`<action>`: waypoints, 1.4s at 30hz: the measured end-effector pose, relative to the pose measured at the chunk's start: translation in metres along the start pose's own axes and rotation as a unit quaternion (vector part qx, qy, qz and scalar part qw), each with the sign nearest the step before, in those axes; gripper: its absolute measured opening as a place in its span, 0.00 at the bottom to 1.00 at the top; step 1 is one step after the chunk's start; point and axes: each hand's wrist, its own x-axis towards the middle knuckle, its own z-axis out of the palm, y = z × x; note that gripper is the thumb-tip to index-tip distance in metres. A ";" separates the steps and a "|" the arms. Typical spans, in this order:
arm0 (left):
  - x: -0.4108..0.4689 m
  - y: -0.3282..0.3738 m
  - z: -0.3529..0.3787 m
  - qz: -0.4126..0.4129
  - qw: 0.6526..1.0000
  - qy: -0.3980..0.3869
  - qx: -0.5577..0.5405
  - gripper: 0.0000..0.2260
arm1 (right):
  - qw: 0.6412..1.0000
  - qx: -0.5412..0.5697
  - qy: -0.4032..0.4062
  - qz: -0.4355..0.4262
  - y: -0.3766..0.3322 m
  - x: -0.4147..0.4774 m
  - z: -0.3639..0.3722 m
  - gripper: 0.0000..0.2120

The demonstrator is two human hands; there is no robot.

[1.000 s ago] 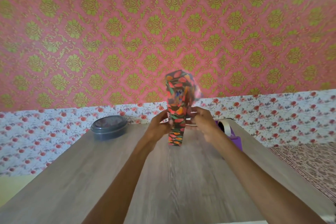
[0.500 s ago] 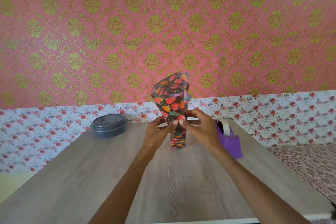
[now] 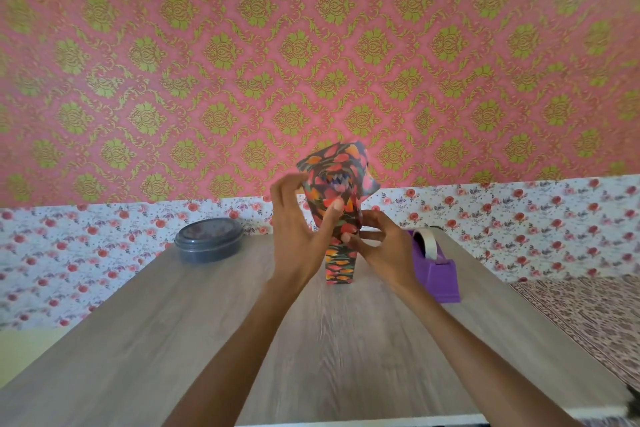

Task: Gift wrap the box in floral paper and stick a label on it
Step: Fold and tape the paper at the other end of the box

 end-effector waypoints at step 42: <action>-0.005 -0.028 0.015 -0.329 0.937 -0.087 -0.081 0.18 | 0.997 -0.034 0.054 0.044 -0.005 -0.001 -0.002 0.12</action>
